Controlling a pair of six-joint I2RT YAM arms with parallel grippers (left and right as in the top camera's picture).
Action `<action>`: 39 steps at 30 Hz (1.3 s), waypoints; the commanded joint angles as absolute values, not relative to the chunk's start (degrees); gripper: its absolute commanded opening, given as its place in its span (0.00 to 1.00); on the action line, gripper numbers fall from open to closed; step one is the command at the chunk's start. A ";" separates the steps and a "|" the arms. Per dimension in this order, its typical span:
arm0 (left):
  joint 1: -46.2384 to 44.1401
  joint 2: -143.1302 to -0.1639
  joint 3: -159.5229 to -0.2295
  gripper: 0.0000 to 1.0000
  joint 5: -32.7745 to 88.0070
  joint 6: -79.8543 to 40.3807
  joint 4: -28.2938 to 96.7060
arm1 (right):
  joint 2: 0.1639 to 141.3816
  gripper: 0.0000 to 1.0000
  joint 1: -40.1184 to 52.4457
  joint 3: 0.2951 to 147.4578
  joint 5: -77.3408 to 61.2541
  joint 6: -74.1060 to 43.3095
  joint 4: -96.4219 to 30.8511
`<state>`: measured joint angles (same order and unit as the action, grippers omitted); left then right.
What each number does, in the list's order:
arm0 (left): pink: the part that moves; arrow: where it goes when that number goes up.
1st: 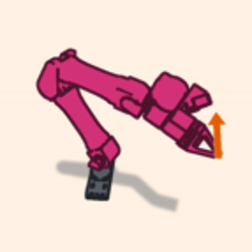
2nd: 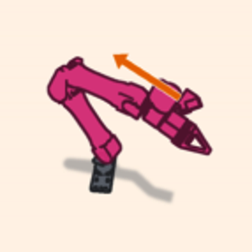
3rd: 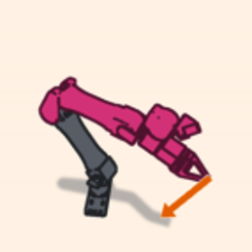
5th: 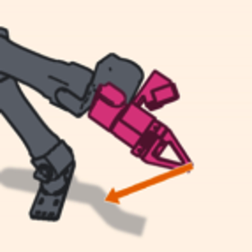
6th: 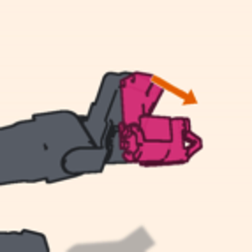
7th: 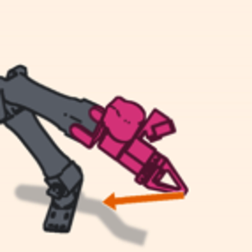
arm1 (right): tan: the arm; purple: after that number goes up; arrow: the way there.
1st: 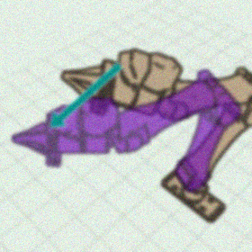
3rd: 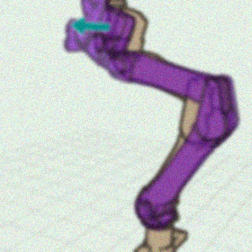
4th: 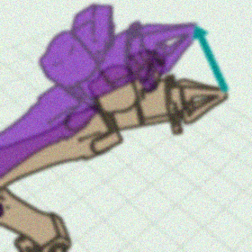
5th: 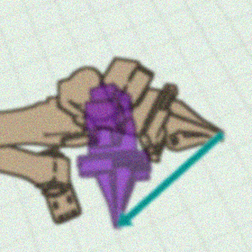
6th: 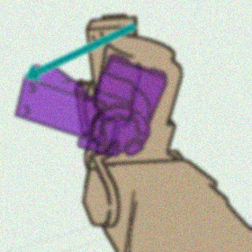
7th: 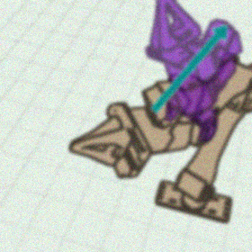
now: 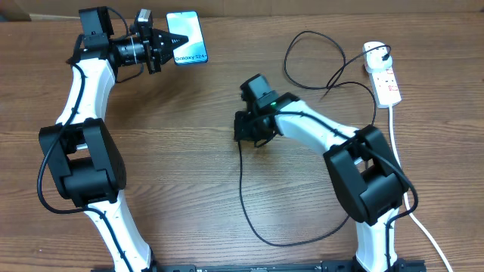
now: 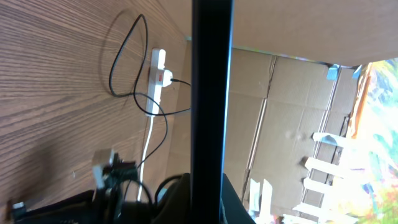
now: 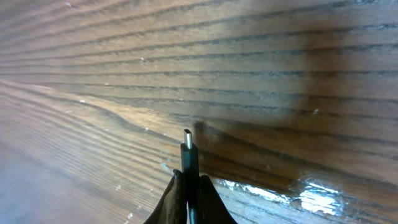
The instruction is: Plug charger to phone and switch on socket
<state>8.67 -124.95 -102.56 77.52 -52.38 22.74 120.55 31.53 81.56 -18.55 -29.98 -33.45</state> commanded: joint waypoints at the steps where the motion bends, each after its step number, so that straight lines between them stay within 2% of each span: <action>1: 8.97 -124.14 -103.33 0.04 79.48 -50.78 22.68 | 119.79 0.04 28.69 81.52 -32.40 -29.47 -32.23; 8: 8.86 -124.14 -103.33 0.04 81.10 -50.81 22.68 | 119.79 0.04 24.99 81.52 -54.22 -26.94 -30.11; 18: 8.05 -124.14 -103.33 0.04 83.26 -50.83 22.70 | 119.79 0.04 23.33 81.52 -69.76 -26.92 -30.02; 34: 6.15 -124.14 -103.33 0.04 85.60 -50.76 22.68 | 119.68 0.04 17.67 81.49 -83.81 -24.93 -30.46; 39: 5.17 -124.14 -103.33 0.04 85.80 -50.68 22.68 | 118.26 0.04 15.31 81.49 -84.14 -19.16 -36.25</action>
